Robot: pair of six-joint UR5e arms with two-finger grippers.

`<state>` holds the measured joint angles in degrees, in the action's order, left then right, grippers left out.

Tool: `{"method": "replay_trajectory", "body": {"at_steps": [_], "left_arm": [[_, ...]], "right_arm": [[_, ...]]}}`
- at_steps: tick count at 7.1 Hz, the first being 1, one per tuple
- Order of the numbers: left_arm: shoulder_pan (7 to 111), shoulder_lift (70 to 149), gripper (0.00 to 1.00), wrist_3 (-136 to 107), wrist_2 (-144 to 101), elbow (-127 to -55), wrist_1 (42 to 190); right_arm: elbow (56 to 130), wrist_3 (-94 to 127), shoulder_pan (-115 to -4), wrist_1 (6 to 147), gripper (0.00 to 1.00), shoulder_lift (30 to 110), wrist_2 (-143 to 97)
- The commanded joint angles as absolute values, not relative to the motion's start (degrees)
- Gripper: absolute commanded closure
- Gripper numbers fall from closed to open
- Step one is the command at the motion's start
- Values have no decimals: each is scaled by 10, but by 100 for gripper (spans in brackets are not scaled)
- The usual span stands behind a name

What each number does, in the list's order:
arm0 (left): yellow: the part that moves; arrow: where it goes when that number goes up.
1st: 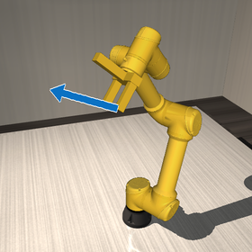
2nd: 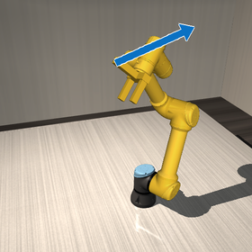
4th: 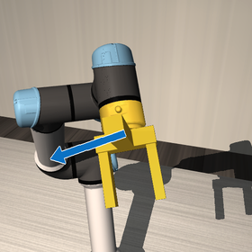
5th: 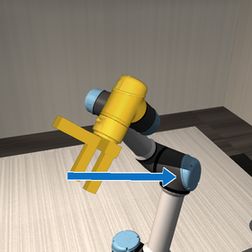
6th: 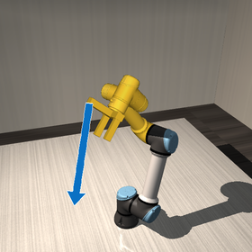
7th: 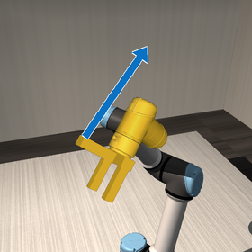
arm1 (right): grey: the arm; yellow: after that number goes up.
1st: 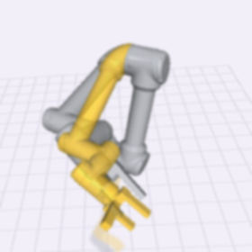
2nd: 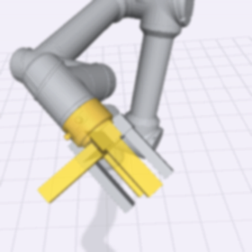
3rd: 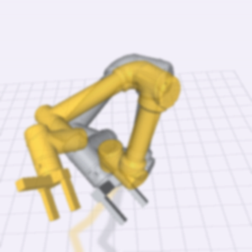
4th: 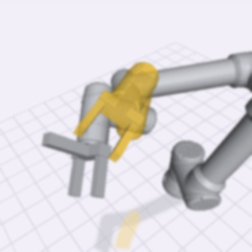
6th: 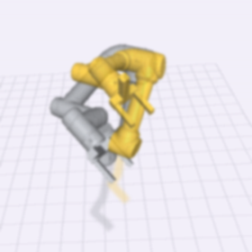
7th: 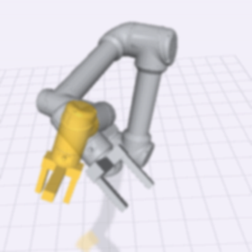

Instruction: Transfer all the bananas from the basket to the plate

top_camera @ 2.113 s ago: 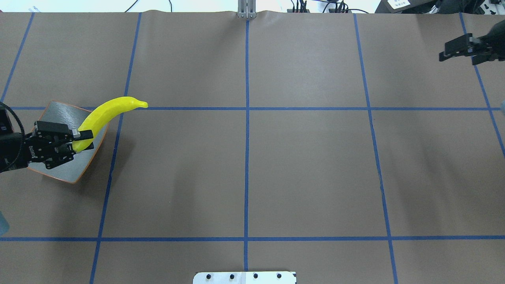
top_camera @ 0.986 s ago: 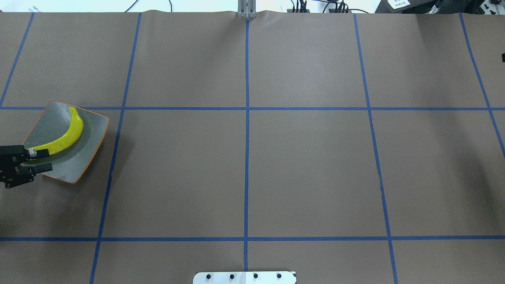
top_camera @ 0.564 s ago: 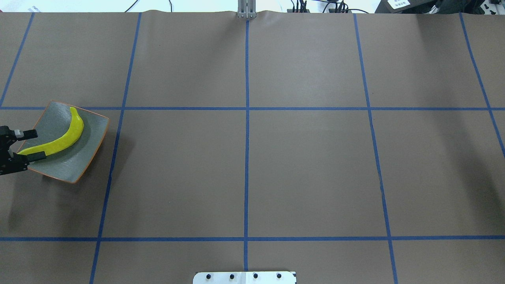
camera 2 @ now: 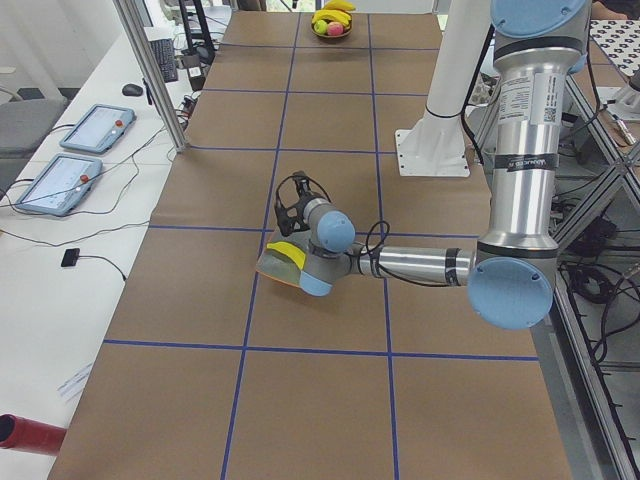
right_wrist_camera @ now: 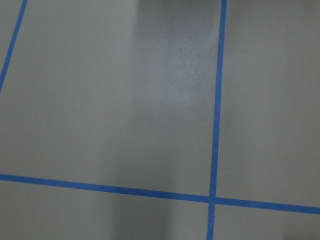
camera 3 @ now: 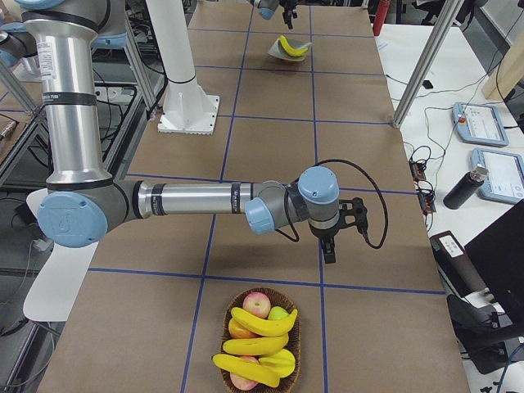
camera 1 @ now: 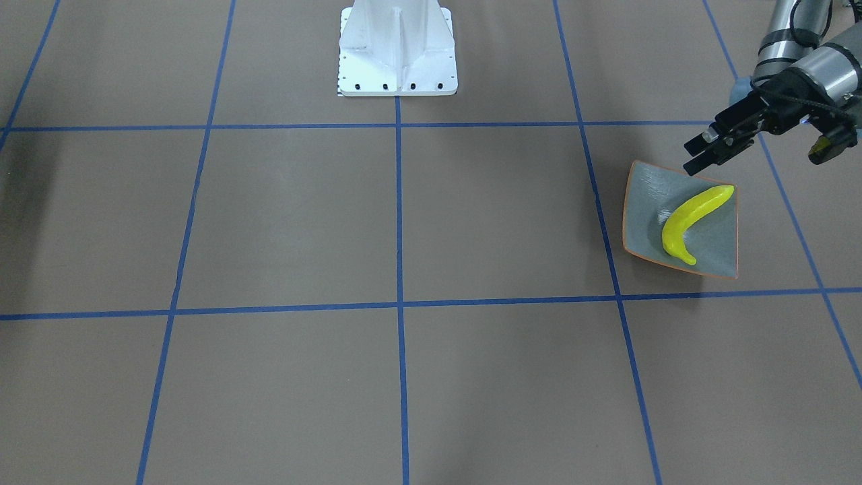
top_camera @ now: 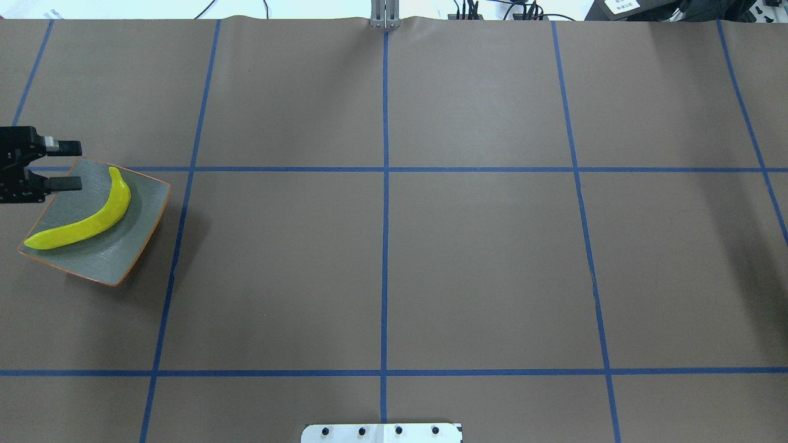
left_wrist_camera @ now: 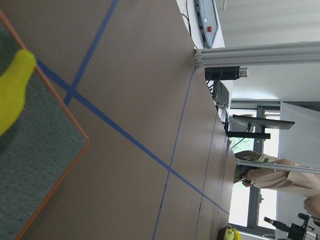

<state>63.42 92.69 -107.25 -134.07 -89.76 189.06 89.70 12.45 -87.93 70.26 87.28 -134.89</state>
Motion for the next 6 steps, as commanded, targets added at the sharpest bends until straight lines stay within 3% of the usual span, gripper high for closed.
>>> {"method": "replay_trajectory", "body": {"at_steps": [1,6], "left_arm": [[727,956,0,-802,-1459,-931,1675],[783,954,0,-354,-1451,-933,1460]], "right_arm": [[895,113,-881,700,0,895,-1348],[880,-60,-944,702,0,1000,-1335]]}}
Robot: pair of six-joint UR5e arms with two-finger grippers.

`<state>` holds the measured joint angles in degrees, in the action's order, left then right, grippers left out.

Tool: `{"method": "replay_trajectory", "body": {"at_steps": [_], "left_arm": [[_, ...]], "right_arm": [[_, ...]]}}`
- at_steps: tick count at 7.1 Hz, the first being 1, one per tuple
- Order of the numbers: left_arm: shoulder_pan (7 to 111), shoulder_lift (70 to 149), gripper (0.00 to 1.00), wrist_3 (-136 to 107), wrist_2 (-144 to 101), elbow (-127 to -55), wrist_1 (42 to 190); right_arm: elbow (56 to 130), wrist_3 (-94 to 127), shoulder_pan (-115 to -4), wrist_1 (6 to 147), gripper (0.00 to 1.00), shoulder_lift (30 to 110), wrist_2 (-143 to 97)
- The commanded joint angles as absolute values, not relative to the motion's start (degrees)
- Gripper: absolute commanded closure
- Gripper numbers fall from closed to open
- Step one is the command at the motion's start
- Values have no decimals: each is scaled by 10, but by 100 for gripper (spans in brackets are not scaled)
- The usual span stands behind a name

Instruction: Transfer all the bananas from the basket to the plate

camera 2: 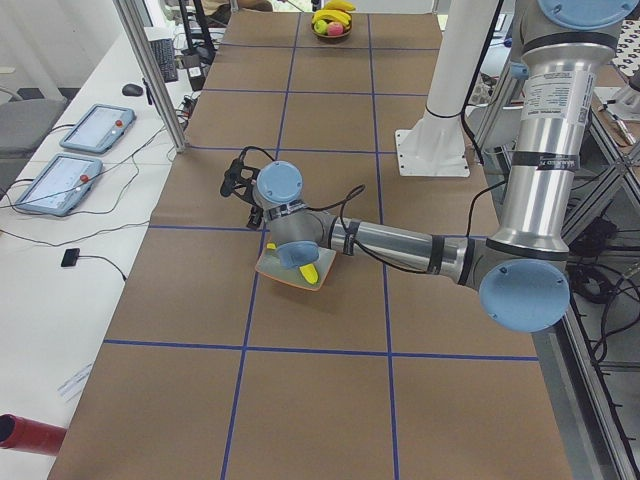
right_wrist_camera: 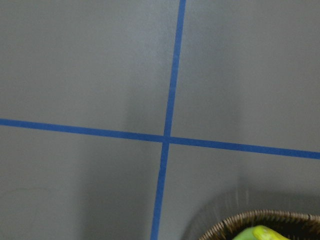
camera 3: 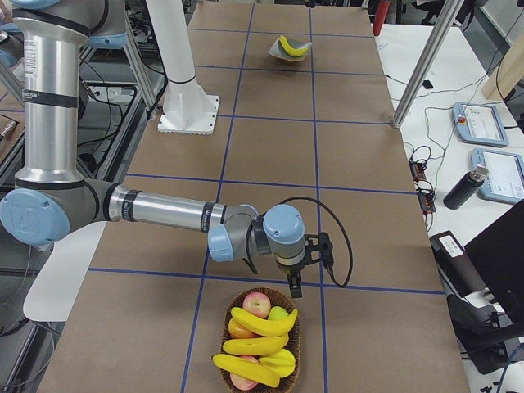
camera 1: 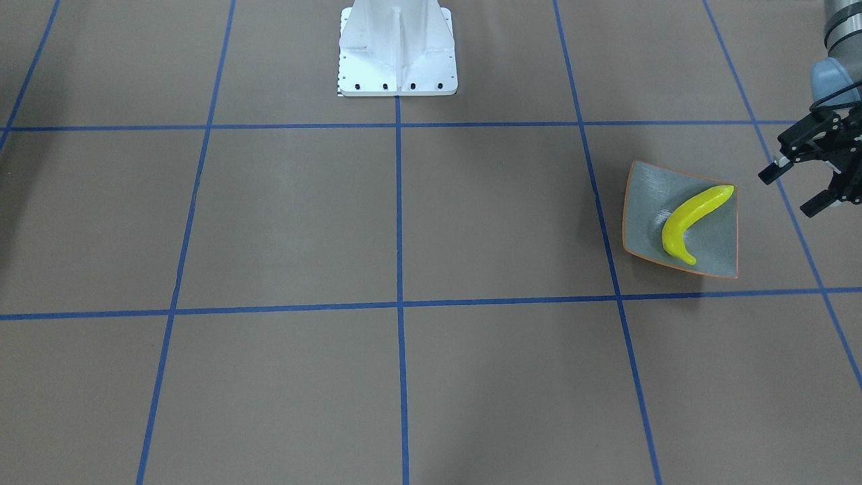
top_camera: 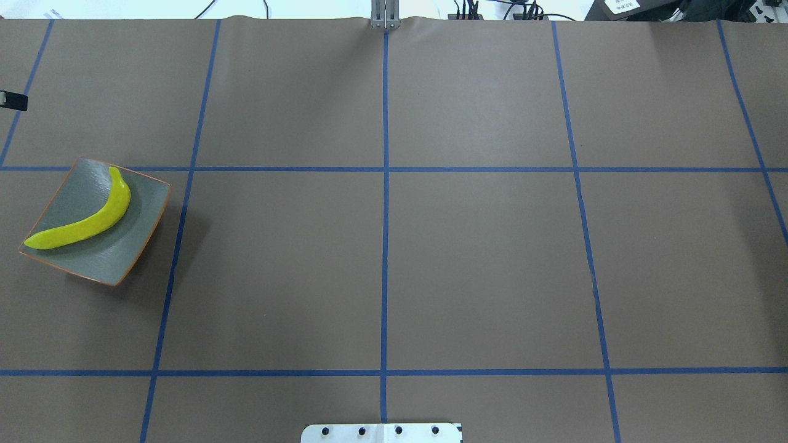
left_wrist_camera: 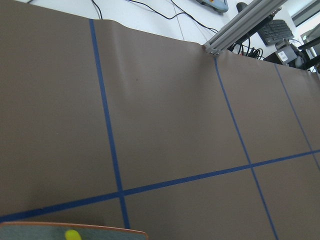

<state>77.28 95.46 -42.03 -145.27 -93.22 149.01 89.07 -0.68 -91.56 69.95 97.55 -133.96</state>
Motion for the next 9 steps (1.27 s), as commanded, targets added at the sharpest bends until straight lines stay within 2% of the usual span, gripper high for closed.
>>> {"method": "replay_trajectory", "body": {"at_steps": [1,3,5,9], "left_arm": [[782,954,0,-353,-1451,-934,1460],[782,951,0,-353,-1451,-936,1462],[782,948,0,-352,-1451,-942,1464],[784,948,0,-353,-1451,-943,1463]], "right_arm": [[824,-91,-965,698,0,998,-1333],[780,-120,-972,699,1,986,-1296],[767,-116,-971,686,2,982,-1292],[760,-62,-936,686,11,962,-1293]]}}
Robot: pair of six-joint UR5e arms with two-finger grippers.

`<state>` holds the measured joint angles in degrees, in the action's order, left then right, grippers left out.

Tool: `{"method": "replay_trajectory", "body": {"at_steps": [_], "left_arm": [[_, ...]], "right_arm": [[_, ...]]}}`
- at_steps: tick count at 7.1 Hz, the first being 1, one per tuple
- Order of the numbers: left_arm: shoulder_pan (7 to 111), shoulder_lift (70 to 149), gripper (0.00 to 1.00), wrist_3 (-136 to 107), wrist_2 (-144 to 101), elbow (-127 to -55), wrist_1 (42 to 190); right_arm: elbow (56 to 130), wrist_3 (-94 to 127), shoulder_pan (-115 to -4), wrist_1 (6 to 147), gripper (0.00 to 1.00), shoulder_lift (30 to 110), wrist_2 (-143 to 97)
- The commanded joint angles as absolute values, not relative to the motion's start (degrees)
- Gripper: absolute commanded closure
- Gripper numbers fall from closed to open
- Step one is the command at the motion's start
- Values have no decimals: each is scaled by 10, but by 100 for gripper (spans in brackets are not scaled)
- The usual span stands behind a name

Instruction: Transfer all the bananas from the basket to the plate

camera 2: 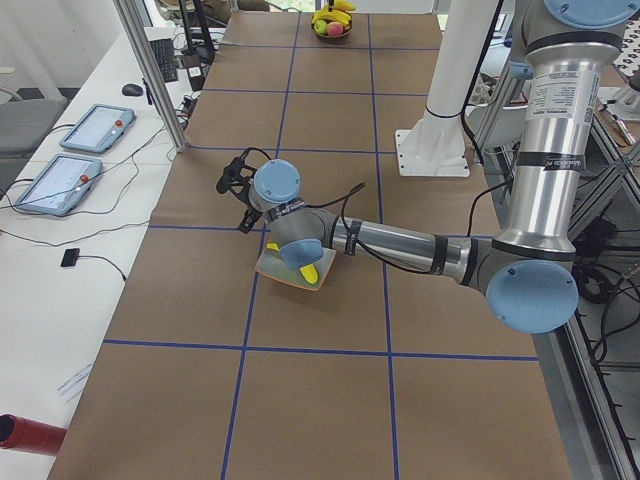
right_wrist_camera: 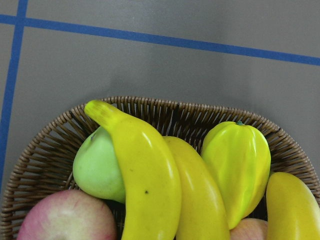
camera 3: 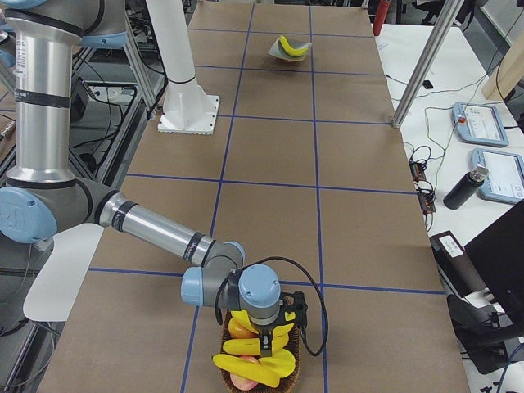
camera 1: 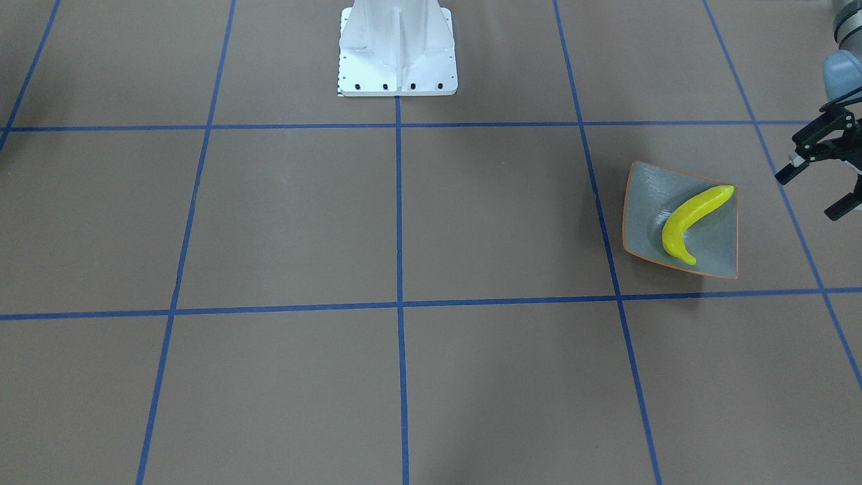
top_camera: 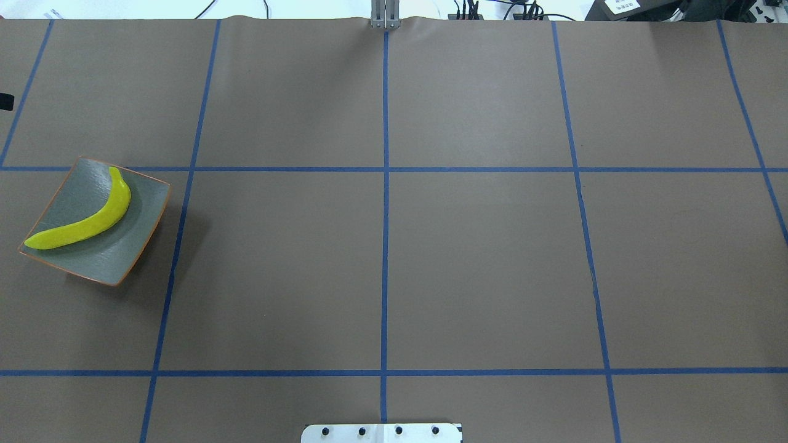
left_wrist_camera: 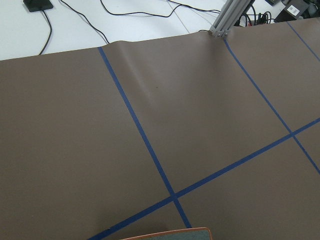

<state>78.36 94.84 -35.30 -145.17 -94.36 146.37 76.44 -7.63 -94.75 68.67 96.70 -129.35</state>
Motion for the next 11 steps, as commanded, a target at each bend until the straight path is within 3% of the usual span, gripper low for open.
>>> {"method": "replay_trajectory", "body": {"at_steps": [1,2,4,6,7,11], "left_arm": [[784,947,0,-353,-1452,-944,1464],[784,947,0,-353,-1451,-944,1463],[784,947,0,-353,-1451,-944,1463],[784,947,0,-353,-1452,-943,1463],[784,947,0,-353,-1452,-943,1463],[783,946,0,-354,-1454,-943,1462]], "right_arm": [[753,-62,-935,686,12,962,-1288],[751,-63,-933,686,12,962,-1275],[750,-63,-923,686,29,963,-1268],[751,-63,-910,686,87,961,-1268],[752,-67,-909,686,100,958,-1268],[781,-78,-912,695,100,937,-1271]]}}
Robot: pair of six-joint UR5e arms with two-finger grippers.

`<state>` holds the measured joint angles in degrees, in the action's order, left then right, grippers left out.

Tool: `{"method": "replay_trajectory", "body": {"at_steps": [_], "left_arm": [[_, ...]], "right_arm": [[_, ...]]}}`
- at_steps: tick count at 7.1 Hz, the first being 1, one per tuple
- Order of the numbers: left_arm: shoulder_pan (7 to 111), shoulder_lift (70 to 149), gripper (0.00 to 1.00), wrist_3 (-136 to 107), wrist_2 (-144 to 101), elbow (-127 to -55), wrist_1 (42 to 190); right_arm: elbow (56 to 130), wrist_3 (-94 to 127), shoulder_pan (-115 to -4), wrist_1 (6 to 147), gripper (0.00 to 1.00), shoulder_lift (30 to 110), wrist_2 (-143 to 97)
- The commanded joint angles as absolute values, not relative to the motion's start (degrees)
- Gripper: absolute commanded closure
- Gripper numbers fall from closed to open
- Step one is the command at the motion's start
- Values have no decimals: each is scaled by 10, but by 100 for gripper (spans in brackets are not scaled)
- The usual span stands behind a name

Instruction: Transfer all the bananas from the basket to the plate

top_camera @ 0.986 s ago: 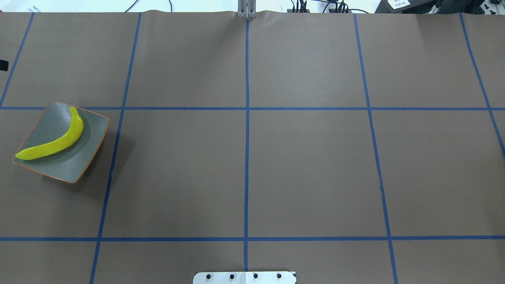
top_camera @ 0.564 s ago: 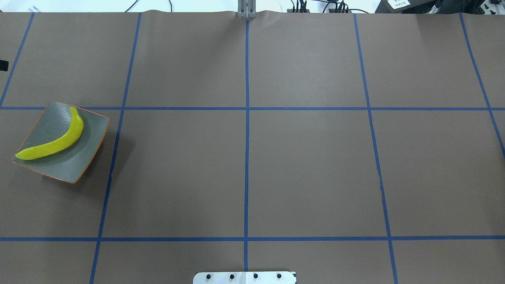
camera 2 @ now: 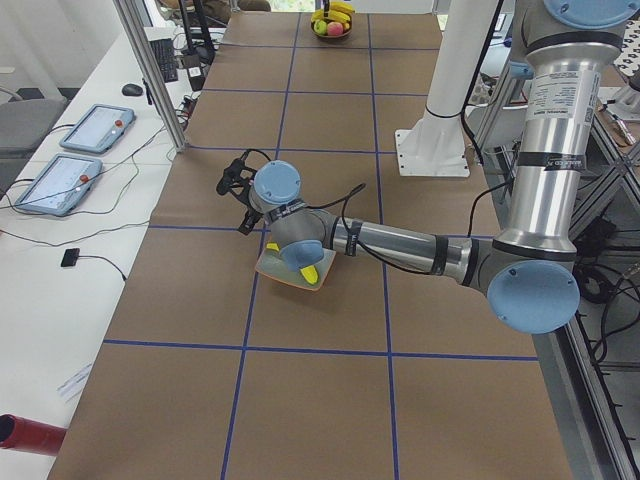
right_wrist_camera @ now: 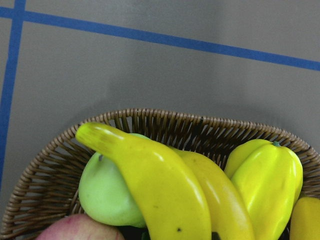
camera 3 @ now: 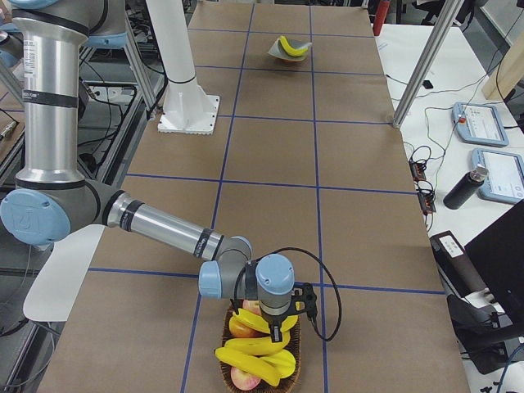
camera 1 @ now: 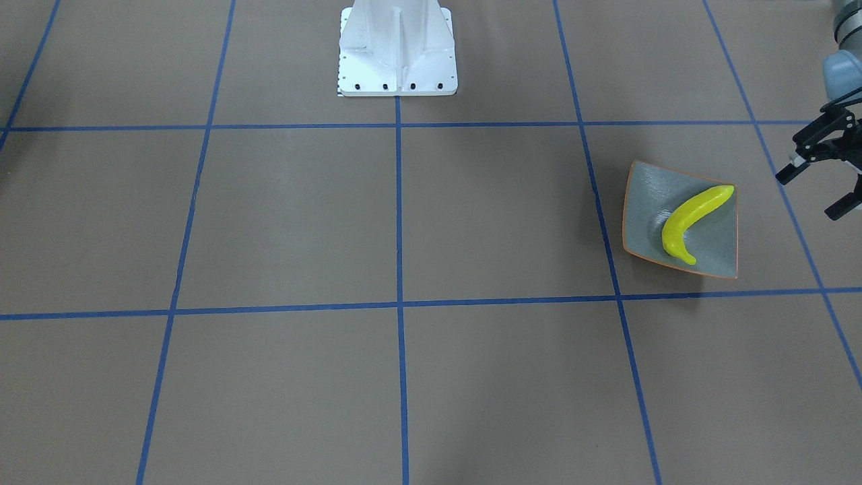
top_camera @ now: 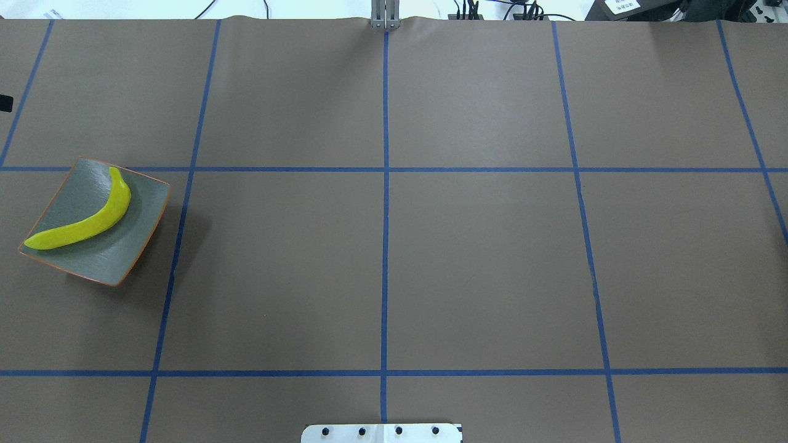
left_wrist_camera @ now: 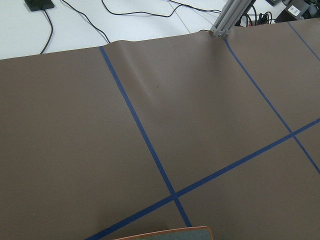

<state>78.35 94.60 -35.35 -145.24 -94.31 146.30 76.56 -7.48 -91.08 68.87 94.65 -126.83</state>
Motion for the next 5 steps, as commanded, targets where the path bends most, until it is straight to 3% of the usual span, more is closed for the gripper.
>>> {"method": "replay_trajectory", "body": {"at_steps": [1,5], "left_arm": [[782,946,0,-358,-1454,-943,1460],[755,1018,0,-563,-1450,-950,1461]], "right_arm": [[784,-68,-912,699,100,916,-1274],[861,152,-883,752,100,829,-1345]]}}
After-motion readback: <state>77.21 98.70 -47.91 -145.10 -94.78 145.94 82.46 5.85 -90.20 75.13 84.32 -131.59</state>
